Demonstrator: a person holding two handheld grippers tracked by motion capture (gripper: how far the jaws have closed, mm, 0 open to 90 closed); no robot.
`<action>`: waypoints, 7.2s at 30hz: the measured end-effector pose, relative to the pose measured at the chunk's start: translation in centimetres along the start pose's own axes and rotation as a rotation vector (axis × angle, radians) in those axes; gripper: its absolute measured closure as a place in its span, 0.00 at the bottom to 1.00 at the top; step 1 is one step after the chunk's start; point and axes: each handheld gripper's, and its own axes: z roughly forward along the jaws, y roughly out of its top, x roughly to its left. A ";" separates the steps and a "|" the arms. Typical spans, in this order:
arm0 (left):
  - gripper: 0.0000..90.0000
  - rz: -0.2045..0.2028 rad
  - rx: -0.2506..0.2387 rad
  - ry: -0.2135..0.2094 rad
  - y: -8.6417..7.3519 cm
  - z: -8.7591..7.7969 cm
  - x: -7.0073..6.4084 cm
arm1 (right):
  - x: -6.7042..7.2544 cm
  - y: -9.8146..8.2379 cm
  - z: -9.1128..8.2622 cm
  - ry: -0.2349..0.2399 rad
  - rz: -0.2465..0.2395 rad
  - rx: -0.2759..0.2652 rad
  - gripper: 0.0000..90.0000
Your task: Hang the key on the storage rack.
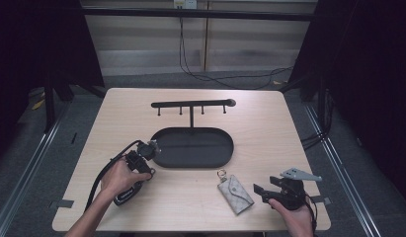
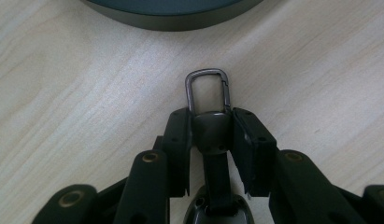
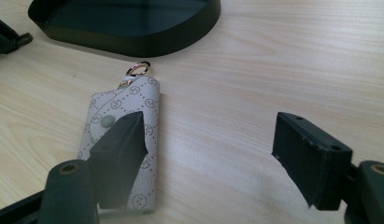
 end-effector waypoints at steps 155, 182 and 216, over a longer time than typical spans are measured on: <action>0.79 -0.010 -0.075 -0.043 6.2 -16.6 2.9 | -0.2 0.0 0.4 0.020 0.025 0.018 0.21; 0.79 -0.052 -0.046 -0.002 11.3 -14.5 3.8 | -0.1 0.1 0.6 0.033 0.013 0.024 0.22; 0.47 -0.162 -0.213 -0.047 9.6 -13.6 5.0 | -0.1 0.2 0.8 0.032 0.015 0.033 0.23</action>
